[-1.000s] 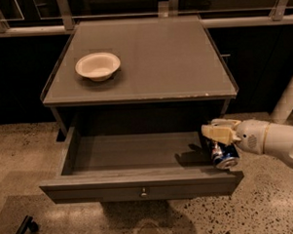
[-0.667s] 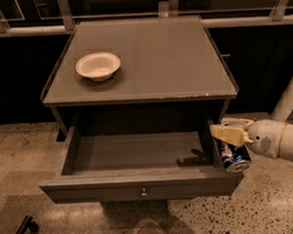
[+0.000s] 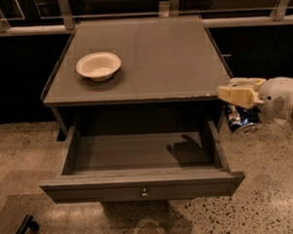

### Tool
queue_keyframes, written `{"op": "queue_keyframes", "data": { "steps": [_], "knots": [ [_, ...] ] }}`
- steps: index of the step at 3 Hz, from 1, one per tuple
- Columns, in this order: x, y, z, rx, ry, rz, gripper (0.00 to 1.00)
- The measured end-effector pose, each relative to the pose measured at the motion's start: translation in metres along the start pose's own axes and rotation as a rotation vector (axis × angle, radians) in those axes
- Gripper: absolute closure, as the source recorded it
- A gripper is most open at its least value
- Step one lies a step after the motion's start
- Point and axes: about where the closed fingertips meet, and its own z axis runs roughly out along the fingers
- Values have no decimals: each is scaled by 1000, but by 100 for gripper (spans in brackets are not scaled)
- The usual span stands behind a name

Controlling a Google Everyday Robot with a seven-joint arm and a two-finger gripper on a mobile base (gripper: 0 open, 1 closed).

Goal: Pick pepsi can from top drawer and place on counter

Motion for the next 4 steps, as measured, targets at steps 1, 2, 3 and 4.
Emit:
{"op": "queue_keyframes", "data": {
  "steps": [1, 2, 3, 4],
  "knots": [
    [-10, -1, 1, 2, -11, -11, 100],
    [-11, -2, 14, -39, 6, -1, 100],
    [-27, -14, 45, -96, 21, 11, 100],
    [-66, -19, 83, -148, 27, -24, 100]
  ]
}}
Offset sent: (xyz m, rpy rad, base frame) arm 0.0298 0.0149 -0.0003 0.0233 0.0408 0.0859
